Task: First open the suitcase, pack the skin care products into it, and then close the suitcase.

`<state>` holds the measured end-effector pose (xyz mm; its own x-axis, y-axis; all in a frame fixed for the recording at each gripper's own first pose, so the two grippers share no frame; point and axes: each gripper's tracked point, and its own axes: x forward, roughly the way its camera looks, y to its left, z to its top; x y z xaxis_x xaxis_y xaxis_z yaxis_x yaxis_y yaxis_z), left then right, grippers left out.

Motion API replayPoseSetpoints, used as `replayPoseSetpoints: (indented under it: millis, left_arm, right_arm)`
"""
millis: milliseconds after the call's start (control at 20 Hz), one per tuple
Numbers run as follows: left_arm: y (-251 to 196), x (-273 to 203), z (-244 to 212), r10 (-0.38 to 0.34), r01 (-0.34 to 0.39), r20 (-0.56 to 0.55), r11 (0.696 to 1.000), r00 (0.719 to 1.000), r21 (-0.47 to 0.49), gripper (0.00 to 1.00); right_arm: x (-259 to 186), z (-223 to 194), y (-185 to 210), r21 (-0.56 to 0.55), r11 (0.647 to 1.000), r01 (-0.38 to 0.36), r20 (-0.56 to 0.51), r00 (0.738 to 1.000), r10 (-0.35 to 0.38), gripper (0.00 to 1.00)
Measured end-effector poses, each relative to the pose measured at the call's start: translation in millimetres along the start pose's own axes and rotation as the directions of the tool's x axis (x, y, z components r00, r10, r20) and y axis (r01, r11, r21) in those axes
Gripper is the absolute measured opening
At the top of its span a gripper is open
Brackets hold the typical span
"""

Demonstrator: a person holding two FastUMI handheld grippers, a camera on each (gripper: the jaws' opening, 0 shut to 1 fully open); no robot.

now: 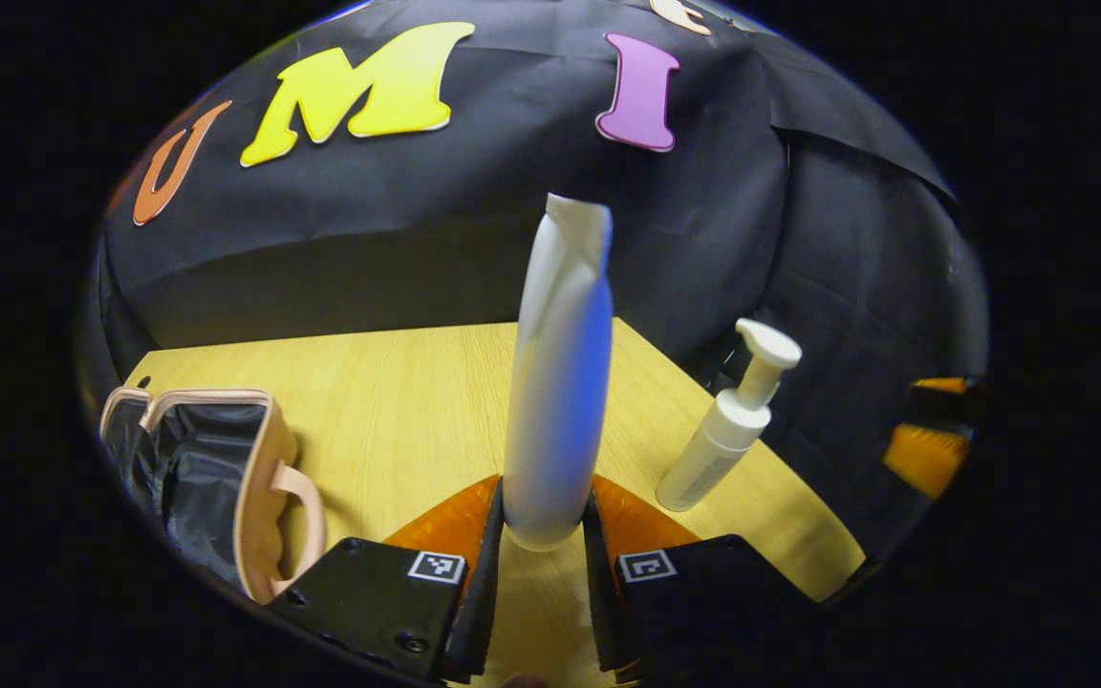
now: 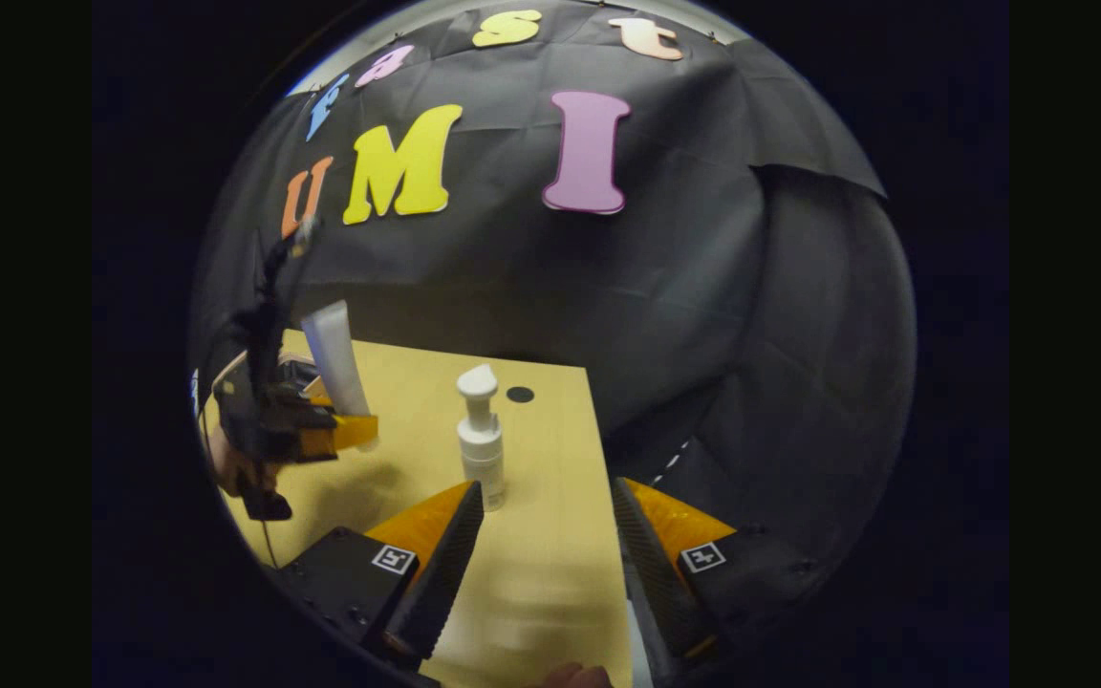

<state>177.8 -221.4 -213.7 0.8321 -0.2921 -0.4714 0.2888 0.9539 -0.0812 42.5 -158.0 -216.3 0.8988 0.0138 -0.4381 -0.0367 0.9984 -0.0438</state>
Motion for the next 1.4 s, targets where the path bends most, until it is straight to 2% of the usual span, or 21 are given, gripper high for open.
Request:
replayPoseSetpoints:
  millis: [300,450,700,800,900,950,1000,1200,1400]
  left_arm:
    - [25,-80,24,0.088,-0.088,0.003,0.994,0.996,-0.070,0.44]
    - [50,-114,29,0.164,-0.163,0.007,0.981,0.986,-0.103,0.44]
    - [85,-149,17,0.263,-0.262,-0.013,0.950,0.965,-0.170,0.44]
    - [98,-161,8,0.288,-0.288,-0.028,0.937,0.957,-0.198,0.44]
    - [113,-173,3,0.316,-0.316,-0.040,0.920,0.948,-0.230,0.44]
    - [120,-179,1,0.327,-0.328,-0.043,0.913,0.944,-0.244,0.44]
    - [135,-190,-1,0.350,-0.350,-0.048,0.902,0.936,-0.253,0.44]
    - [170,-200,-1,0.344,-0.341,-0.040,0.900,0.938,-0.272,0.44]
    - [196,-204,1,0.251,-0.251,-0.033,0.929,0.967,-0.273,0.44]
  right_arm:
    - [82,-29,40,0.023,0.992,-0.127,-0.047,0.991,0.128,0.84]
    - [112,-35,51,0.050,0.988,-0.146,-0.076,0.986,0.149,0.82]
    - [136,-41,60,0.042,0.987,-0.154,-0.090,0.983,0.157,0.80]
    - [142,-39,62,0.046,0.988,-0.149,-0.091,0.984,0.153,0.75]
    - [146,-34,62,0.034,0.990,-0.137,-0.075,0.987,0.139,0.65]
    - [146,-32,61,0.030,0.991,-0.129,-0.071,0.989,0.130,0.55]
    - [146,-32,61,0.032,0.992,-0.121,-0.075,0.990,0.123,0.52]
    - [126,-18,57,0.056,0.994,-0.094,-0.069,0.993,0.097,0.48]
    - [79,16,66,0.076,0.988,-0.132,-0.040,0.990,0.135,0.47]
